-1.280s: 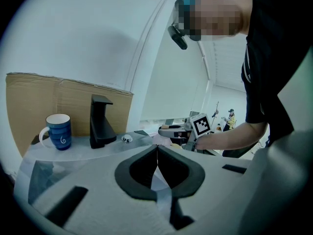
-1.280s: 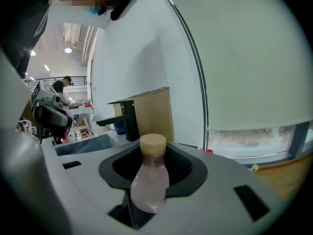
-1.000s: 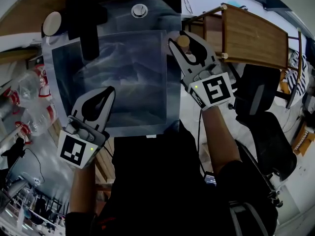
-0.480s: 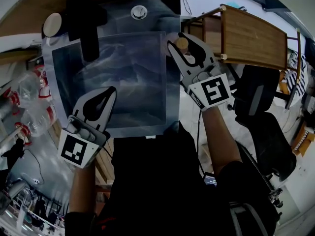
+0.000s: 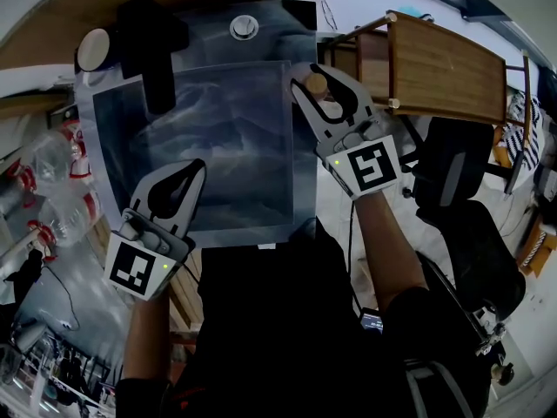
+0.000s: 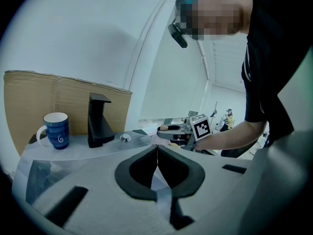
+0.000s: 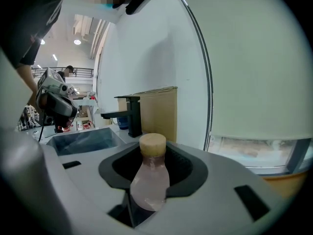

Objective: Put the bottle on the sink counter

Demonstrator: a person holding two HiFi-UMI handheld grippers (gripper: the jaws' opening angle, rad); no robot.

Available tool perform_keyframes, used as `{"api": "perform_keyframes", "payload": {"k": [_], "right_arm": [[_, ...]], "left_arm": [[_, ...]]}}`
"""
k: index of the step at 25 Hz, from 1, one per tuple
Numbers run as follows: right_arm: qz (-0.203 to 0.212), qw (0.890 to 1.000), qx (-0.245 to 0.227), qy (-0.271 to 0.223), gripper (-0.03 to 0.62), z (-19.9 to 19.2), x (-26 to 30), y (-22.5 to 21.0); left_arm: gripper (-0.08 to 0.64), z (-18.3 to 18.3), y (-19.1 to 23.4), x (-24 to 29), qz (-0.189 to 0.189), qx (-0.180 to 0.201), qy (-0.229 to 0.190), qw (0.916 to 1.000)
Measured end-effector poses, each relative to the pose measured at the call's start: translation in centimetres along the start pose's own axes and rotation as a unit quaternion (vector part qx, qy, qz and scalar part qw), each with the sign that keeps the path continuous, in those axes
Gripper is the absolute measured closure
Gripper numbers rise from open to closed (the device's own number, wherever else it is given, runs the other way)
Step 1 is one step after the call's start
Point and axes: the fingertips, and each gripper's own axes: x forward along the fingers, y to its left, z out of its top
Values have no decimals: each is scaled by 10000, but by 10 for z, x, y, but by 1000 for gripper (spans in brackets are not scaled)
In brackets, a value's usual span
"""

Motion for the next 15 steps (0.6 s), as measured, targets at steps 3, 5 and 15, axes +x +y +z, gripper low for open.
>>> {"api": "perform_keyframes", "payload": {"k": [3, 5, 15], "right_arm": [[0, 10000, -9, 14, 449, -1, 0, 0], [-4, 10000, 12, -4, 449, 0, 1, 0], [68, 9999, -122, 88, 387, -5, 0, 3]], "left_arm": [[543, -1, 0, 0, -6, 5, 23, 10000], [543, 0, -1, 0, -12, 15, 18, 10000], [543, 1, -4, -1, -12, 27, 19, 10000]]}}
